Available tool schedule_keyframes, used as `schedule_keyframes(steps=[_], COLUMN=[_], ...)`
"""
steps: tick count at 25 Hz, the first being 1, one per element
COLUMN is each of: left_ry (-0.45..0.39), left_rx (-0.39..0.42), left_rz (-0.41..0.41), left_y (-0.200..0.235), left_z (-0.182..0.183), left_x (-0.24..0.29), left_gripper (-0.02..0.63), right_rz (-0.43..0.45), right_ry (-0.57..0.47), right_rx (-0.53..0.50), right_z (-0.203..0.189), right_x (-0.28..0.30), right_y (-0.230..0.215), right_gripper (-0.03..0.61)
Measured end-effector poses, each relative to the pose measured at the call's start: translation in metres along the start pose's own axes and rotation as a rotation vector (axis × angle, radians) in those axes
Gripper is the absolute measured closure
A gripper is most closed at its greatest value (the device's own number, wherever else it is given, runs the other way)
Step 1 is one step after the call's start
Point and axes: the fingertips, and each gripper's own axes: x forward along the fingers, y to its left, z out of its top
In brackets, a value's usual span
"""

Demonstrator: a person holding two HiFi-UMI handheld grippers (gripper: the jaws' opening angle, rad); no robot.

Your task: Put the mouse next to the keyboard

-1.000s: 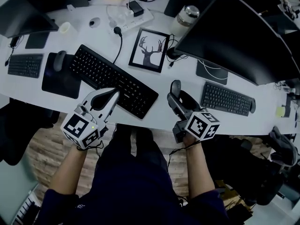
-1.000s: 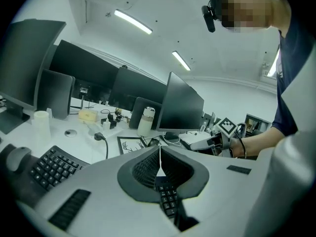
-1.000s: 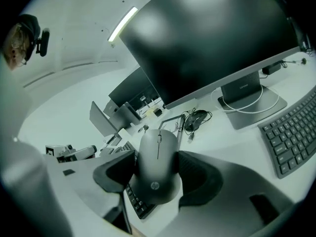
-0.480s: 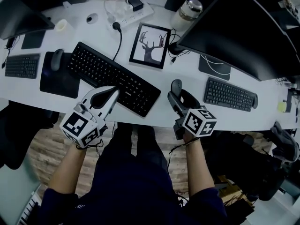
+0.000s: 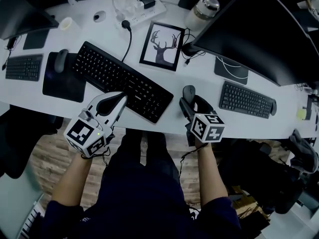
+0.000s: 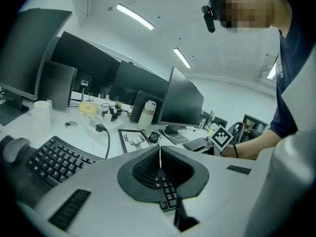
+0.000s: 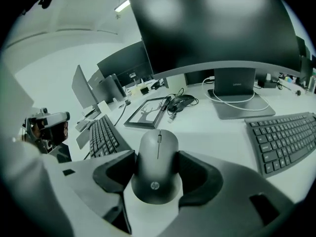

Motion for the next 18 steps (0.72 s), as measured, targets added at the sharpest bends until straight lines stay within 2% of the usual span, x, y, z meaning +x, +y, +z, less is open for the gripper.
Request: schedule_keyframes(steps=[18], left_ry=[0.015], left_rx=[-0.013], left_rz=[0.003], left_y=[0.008], left_z=[-0.008], left_x=[0.001], left_gripper=[0.578], right_rz=[-0.116], right_ry=[0.094], right_rx=[-0.167], right_z=[-0.019], right_x=[0.024], right_y=[-0.009], right_gripper=[0.298])
